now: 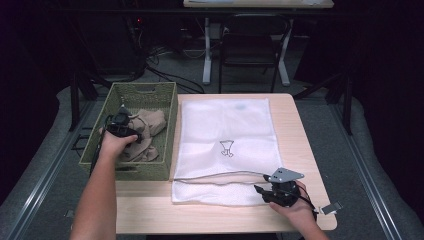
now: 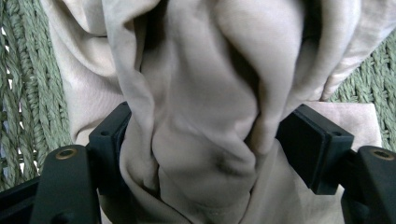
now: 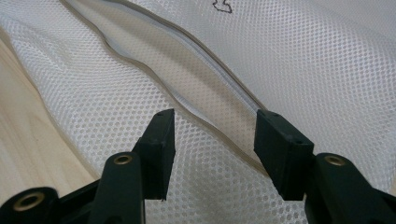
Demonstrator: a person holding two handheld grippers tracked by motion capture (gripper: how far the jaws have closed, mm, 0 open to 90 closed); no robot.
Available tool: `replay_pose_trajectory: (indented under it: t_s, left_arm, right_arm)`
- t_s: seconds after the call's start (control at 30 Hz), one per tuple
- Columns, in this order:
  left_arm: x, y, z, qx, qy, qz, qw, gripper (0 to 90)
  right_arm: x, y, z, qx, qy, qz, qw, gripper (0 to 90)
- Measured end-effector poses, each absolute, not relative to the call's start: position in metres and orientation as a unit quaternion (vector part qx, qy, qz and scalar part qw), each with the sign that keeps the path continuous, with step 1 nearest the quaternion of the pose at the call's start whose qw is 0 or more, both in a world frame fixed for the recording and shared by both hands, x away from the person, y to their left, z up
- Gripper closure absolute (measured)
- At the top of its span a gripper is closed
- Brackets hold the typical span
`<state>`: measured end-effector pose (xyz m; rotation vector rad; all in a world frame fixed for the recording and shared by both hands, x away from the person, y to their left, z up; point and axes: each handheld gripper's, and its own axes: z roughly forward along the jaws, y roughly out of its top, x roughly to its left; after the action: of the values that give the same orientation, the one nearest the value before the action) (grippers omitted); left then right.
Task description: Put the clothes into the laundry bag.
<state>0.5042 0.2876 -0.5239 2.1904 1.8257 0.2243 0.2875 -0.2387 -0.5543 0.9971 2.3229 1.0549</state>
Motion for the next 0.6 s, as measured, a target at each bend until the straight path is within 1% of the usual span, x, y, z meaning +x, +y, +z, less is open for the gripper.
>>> replay_pose_trajectory:
  t_s: [0.23, 0.4, 0.53, 0.6]
  left_arm:
    - [0.5060, 0.2864, -0.5274, 0.759, 0.634, 0.073, 0.130, 25.3]
    - [0.5092, 0.2846, -0.5293, 0.759, 0.636, 0.068, 0.122, 26.9]
    - [0.5105, 0.2840, -0.5304, 0.760, 0.636, 0.067, 0.115, 29.3]
    - [0.5112, 0.2831, -0.5318, 0.759, 0.638, 0.068, 0.111, 32.4]
  right_arm:
    - [0.2847, -0.2412, -0.5542, 0.361, 0.829, 0.377, 0.202, 48.3]
    - [0.2835, -0.2420, -0.5542, 0.361, 0.828, 0.377, 0.203, 48.3]
    - [0.2831, -0.2425, -0.5542, 0.361, 0.828, 0.377, 0.204, 48.3]
    - [0.2825, -0.2433, -0.5543, 0.363, 0.827, 0.377, 0.205, 48.3]
